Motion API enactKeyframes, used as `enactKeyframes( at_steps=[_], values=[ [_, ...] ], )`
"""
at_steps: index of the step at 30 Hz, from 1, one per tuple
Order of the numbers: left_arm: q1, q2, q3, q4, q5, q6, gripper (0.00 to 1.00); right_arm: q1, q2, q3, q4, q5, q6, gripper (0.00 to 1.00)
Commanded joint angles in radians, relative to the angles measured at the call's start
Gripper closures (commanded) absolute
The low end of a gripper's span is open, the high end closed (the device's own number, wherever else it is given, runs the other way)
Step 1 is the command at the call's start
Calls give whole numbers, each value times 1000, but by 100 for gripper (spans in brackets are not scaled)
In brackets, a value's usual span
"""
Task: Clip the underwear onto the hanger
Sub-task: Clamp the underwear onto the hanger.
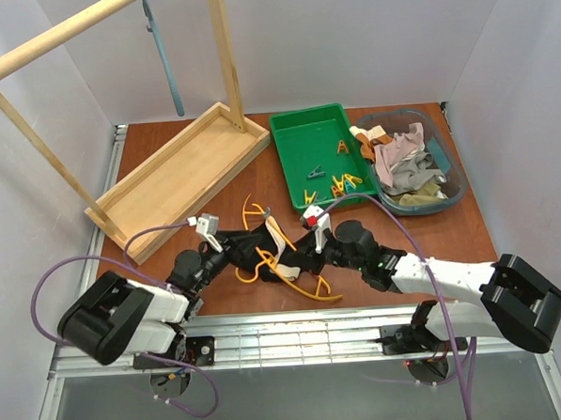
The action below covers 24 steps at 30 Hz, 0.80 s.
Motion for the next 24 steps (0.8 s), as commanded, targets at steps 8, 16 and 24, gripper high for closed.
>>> enactKeyframes(
  at_steps=[8,16,24],
  values=[
    [34,102,-54,155,92,32,48,15,-98,-170,6,214,94,52],
    [32,-255,45,-315,-79,116,48,23,-181,-219,-53,382,143,54],
    [55,-272,272,-650,-277,167,48,-79,-118,85,-122,524,-50,52]
  ],
)
